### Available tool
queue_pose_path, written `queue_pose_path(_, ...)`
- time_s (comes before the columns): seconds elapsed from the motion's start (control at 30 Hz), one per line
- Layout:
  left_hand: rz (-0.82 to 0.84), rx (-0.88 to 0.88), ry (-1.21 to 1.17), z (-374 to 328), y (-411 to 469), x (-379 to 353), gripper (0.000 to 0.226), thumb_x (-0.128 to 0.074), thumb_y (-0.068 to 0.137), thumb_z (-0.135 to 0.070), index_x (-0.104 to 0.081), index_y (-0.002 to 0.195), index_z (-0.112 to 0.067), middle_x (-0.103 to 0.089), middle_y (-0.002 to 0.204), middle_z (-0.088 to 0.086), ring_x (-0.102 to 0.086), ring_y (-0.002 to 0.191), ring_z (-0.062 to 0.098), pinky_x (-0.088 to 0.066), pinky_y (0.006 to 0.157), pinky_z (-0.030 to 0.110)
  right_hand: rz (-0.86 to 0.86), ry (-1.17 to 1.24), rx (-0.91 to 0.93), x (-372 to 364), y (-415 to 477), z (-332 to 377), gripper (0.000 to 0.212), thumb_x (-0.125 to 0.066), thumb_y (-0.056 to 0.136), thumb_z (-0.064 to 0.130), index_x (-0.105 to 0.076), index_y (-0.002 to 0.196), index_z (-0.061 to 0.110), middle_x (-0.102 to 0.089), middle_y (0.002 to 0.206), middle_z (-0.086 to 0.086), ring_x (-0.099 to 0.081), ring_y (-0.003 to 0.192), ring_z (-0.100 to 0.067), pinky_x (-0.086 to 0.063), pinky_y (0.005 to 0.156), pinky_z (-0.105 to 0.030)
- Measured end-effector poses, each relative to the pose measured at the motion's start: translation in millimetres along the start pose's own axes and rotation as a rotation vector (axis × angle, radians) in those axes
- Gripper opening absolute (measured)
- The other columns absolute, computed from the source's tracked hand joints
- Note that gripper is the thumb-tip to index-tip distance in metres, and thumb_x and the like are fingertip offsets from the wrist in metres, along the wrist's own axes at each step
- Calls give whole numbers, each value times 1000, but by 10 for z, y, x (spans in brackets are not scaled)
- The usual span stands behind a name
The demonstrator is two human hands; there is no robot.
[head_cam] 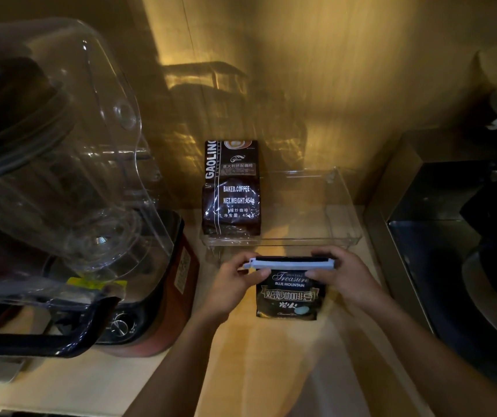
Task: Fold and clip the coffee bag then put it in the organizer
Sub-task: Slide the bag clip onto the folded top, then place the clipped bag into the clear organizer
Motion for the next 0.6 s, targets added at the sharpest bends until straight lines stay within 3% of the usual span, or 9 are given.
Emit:
queue_pose_path(0.07, 69, 65, -153, 130, -4, -112, 30, -70, 77, -14, -59, 103, -25, -62, 111, 5, -60, 100, 17, -53, 69, 21, -1, 177, -47, -46, -32, -165, 51, -79, 62, 18, -55, 105, 33, -59, 114, -4, -59, 100, -20, -54, 78, -37)
queue_pose_path(0.13, 84, 82, -161, 232, 5, -189, 45, -72, 74, -13, -52, 113, -25, -60, 115, 1, -58, 105, 16, -53, 75, 24, 37, 313, -105, -177, -72, -325, 68, -81, 54, 14, -49, 113, 28, -59, 117, -6, -58, 103, -20, -53, 80, -38)
queue_pose_path(0.23, 121, 102, -101, 375, 16, -327, 69, -77, 68, -6, -37, 123, -22, -59, 113, -4, -60, 98, 5, -53, 66, 16, 63, 301, -143, -381, -113, -494, 84, -80, 55, -3, -38, 123, 22, -56, 120, -6, -56, 104, -18, -50, 78, -30)
queue_pose_path(0.3, 132, 116, -104, 506, 15, -393, 82, -78, 64, 3, -30, 126, -22, -57, 116, -2, -58, 101, 6, -54, 66, 17, 83, 299, -107, -486, -117, -516, 90, -78, 51, -13, -34, 126, 11, -53, 122, -15, -56, 102, -21, -52, 74, -25)
queue_pose_path(0.37, 127, 151, -109, 656, -3, -429, 80, -75, 63, 10, -34, 122, -25, -57, 117, 1, -54, 110, 18, -55, 70, 21, 123, 345, -55, -559, -113, -494, 90, -71, 48, -18, -32, 126, 3, -54, 116, -19, -59, 96, -22, -55, 69, -23)
queue_pose_path(0.47, 82, 193, -18, 818, -13, -408, 72, -74, 62, 11, -42, 111, -31, -60, 114, -1, -53, 110, 21, -52, 76, 25, 143, 322, -71, -563, -75, -510, 83, -63, 53, -32, -34, 124, 1, -58, 103, -10, -65, 82, -7, -53, 61, -15)
queue_pose_path(0.6, 48, 189, 128, 787, -6, -353, 74, -81, 58, -3, -44, 119, -24, -58, 119, 2, -51, 112, 21, -47, 92, 40, 137, 191, -146, -508, -21, -574, 73, -72, 51, -21, -48, 114, 8, -64, 95, 2, -61, 83, -3, -47, 54, -7)
Point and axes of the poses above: each hand's wrist, its own y-axis towards the middle knuckle, its own x-axis out of the back of the hand, z = x × y, the point moved 8 cm from there along y, towards the middle knuckle
